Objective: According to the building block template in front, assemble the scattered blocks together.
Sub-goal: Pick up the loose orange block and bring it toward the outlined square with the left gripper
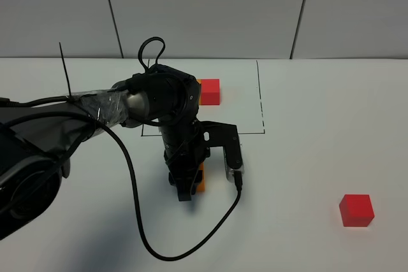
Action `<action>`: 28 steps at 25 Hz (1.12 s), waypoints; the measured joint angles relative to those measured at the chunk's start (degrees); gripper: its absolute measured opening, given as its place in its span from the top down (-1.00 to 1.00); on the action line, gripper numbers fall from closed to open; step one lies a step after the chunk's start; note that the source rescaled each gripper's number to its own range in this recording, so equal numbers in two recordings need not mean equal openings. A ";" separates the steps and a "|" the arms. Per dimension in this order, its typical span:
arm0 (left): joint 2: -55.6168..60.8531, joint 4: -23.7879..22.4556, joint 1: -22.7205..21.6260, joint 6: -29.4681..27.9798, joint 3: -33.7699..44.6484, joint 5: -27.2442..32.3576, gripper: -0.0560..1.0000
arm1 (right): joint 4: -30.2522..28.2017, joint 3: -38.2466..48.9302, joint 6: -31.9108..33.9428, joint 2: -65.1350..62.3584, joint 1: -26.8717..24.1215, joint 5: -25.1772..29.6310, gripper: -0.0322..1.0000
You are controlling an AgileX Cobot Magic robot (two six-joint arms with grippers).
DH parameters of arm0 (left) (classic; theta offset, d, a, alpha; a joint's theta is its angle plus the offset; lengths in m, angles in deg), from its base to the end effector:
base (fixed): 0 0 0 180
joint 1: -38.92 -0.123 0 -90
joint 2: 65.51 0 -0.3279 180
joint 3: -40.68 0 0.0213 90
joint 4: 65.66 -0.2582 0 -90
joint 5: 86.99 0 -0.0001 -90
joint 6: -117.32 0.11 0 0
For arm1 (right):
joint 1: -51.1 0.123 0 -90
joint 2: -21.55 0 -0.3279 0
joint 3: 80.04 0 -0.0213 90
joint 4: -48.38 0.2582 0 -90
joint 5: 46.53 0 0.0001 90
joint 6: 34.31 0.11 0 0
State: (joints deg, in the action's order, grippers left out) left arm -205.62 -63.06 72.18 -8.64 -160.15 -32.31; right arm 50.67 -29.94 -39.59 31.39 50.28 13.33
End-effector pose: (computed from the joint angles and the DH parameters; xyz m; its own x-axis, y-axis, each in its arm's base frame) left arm 0.4148 -0.2769 0.1163 -0.0682 0.9933 -0.0935 0.9954 0.0741 0.0615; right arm -0.0149 0.0040 0.2721 -0.4942 -0.0649 -0.8669 -0.0514 0.9976 -0.0454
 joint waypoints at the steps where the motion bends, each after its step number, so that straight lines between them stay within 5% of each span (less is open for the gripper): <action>1: 0.00 -0.36 0.07 -0.49 0.00 0.07 0.89 | 0.00 0.00 0.00 0.00 0.00 0.00 0.10; 17: -0.05 -2.60 0.07 -1.93 0.00 0.52 0.86 | 0.00 0.00 0.00 0.00 0.00 0.00 0.10; 19: -0.05 -2.60 0.07 -1.93 0.00 0.79 0.64 | 0.00 0.00 0.00 0.00 0.00 0.00 0.10; 24: -0.05 -2.91 0.07 -1.93 0.00 1.41 -0.41 | 0.00 0.00 0.00 0.00 0.00 0.00 0.10; 28: -0.05 -2.98 0.07 -2.22 0.00 1.41 -0.88 | 0.00 0.00 0.00 0.00 0.00 0.00 0.10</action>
State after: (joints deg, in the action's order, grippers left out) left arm -205.67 -66.04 72.25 -10.85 -160.15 -30.90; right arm 50.67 -29.94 -39.59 31.39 50.28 13.33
